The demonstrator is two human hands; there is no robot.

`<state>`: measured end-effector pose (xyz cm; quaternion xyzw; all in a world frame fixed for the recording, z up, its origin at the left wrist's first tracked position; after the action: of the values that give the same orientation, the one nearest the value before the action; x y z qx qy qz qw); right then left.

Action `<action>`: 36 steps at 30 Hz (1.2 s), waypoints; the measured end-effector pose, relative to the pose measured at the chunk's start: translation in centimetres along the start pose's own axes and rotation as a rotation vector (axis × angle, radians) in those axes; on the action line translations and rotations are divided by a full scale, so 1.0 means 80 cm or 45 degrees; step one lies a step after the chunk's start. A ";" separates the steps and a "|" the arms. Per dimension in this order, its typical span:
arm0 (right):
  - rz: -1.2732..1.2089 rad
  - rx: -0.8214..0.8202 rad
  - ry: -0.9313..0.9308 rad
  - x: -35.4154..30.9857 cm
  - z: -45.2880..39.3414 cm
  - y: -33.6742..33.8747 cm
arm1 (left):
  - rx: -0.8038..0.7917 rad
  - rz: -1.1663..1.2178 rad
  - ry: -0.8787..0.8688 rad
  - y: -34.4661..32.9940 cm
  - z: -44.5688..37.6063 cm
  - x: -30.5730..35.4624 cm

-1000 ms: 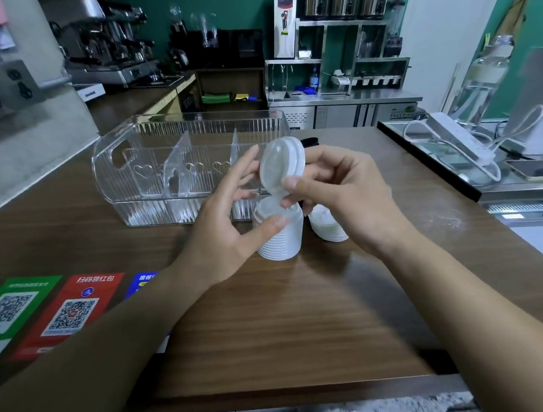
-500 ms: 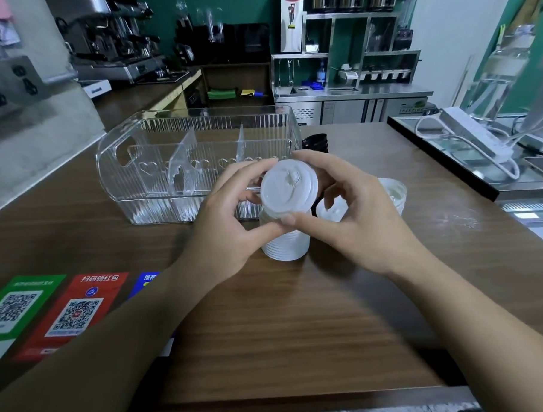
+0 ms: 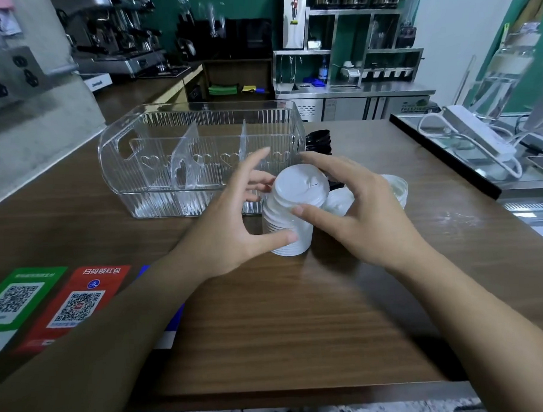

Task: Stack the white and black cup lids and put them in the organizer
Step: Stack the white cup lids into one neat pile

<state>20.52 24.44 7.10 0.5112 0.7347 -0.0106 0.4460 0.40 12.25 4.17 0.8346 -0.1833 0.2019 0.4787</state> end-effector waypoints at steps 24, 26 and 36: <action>0.063 -0.036 -0.185 0.009 0.005 -0.018 | -0.138 0.161 0.195 -0.026 0.000 -0.023; -0.001 -0.075 -0.197 0.012 0.004 -0.016 | -0.159 0.184 0.193 -0.025 0.000 -0.025; 0.175 -0.122 -0.119 0.008 0.001 0.002 | -0.141 0.009 0.112 -0.018 0.000 -0.013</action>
<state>20.69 24.92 6.70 0.5375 0.6758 0.0314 0.5034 0.22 13.03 2.53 0.7965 -0.1758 0.2297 0.5309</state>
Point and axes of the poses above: each hand's wrist, its own z-axis away from the middle knuckle, its own y-axis out of the back of the hand, x = y × z, the point moved 3 cm from there along -z, towards the middle knuckle, and after that the axes turned 13 degrees about -z, right-handed, at the moved point
